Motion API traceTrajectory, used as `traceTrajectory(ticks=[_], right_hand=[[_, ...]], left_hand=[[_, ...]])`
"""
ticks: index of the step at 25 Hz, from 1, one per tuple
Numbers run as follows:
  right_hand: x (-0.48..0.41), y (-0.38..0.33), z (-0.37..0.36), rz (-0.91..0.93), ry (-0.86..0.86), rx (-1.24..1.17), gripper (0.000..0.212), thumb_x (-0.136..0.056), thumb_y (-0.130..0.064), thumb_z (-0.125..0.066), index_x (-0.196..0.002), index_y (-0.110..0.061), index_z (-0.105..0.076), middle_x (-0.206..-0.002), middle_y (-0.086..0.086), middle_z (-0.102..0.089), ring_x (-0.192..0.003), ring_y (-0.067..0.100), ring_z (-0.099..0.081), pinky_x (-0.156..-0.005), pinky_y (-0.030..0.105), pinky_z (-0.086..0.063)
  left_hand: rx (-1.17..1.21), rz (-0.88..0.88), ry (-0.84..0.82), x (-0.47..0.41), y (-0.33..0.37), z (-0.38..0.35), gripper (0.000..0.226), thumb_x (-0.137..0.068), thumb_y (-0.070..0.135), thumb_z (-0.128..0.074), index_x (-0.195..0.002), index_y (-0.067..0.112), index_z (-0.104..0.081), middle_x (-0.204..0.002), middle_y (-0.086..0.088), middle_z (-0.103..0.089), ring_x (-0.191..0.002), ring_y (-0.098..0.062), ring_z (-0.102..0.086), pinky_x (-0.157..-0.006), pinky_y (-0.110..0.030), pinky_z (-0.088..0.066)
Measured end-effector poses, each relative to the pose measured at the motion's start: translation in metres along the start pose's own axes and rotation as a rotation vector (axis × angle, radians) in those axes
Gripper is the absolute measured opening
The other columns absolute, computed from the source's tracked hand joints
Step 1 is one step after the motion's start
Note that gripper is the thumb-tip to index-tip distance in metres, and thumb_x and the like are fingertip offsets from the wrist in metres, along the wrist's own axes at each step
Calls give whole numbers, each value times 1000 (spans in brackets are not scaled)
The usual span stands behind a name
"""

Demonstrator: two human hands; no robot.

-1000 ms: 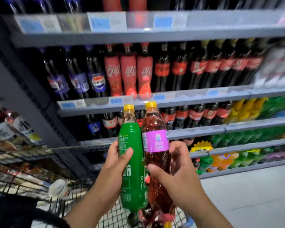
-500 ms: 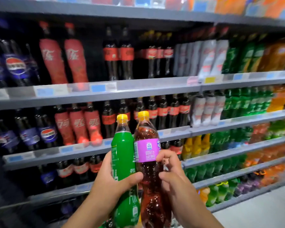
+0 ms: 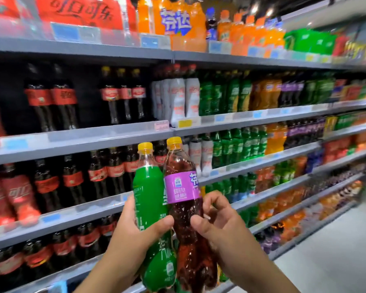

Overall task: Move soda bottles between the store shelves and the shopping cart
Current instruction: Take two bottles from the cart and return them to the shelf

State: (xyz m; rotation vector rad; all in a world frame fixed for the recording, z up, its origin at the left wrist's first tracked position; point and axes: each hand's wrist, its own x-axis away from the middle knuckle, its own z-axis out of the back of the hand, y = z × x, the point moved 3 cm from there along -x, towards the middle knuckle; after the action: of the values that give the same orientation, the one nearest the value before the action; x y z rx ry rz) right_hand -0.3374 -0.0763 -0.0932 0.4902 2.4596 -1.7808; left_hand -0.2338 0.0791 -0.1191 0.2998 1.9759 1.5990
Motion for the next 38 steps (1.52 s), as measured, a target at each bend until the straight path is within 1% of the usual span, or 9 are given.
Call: traceTrajectory(ticks=[8, 14, 18, 21, 24, 28, 31, 36, 38], right_hand=[[-13, -32, 78, 112, 189, 177, 32, -76, -27, -87, -90, -22, -58, -114, 9, -72, -107, 35, -68, -83, 54, -59], [-56, -50, 141, 179, 364, 263, 33, -65, -35, -82, -88, -25, -61, -110, 1, -74, -110, 28, -70, -87, 59, -58], [-98, -67, 194, 245, 390, 259, 32, -54, -31, -84, -76, -25, -62, -93, -5, -76, -95, 13, -74, -66, 30, -59], [-127, -79, 236, 275, 438, 261, 29, -55, -24, -84, -73, -25, -62, -102, 0, -77, -96, 12, -74, -68, 26, -58], [-145, -98, 280, 331, 507, 293, 27, -55, -21, -85, -70, -25, -63, -102, 0, -77, -94, 15, -74, -67, 24, -57], [-146, -121, 345, 391, 654, 346, 32, -50, -26, -88, -69, -24, -62, -111, 3, -73, -99, 19, -74, -67, 27, -58], [-146, -137, 391, 412, 712, 374, 31, -50, -23, -87, -69, -23, -62, -123, 11, -66, -104, 24, -72, -69, 28, -58], [-163, -168, 469, 484, 614, 424, 29, -64, -10, -83, -65, -26, -60, -110, -25, -67, -99, 5, -73, -70, 14, -55], [-172, -186, 502, 481, 514, 433, 35, -74, 1, -78, -67, -24, -55, -99, -26, -70, -93, -1, -72, -67, 8, -52]], left_hand=[[-50, 1, -145, -69, -6, -70, 74, -70, 58, -82, -129, 61, -38, -121, 11, -70, -107, -18, -71, -83, -45, -61], [-49, -28, -205, -132, -23, -111, 81, -69, 60, -78, -134, 65, -30, -134, 16, -61, -122, -12, -62, -104, -48, -49], [-94, -185, -149, -189, -32, -138, 78, -65, 65, -84, -131, 52, -45, -127, 16, -66, -116, -9, -65, -93, -36, -57], [-116, -297, -105, -239, -36, -159, 82, -61, 59, -91, -131, 47, -50, -127, 13, -67, -114, -10, -67, -85, -18, -56], [-99, -338, -109, -292, -46, -190, 89, -57, 57, -94, -133, 42, -50, -126, 7, -68, -110, -18, -70, -83, -30, -59], [-87, -321, -136, -339, -69, -243, 91, -56, 58, -94, -134, 43, -48, -122, 10, -70, -105, -17, -72, -79, -27, -59], [-104, -289, -159, -359, -87, -281, 99, -52, 59, -94, -137, 48, -44, -124, 12, -69, -109, -17, -71, -89, -42, -57], [-157, -267, -158, -389, -102, -352, 101, -48, 64, -92, -134, 55, -42, -121, 11, -70, -112, -21, -69, -94, -50, -55], [-142, -254, -100, -400, -105, -382, 100, -45, 67, -91, -131, 59, -42, -123, 13, -68, -116, -21, -67, -94, -50, -56]])
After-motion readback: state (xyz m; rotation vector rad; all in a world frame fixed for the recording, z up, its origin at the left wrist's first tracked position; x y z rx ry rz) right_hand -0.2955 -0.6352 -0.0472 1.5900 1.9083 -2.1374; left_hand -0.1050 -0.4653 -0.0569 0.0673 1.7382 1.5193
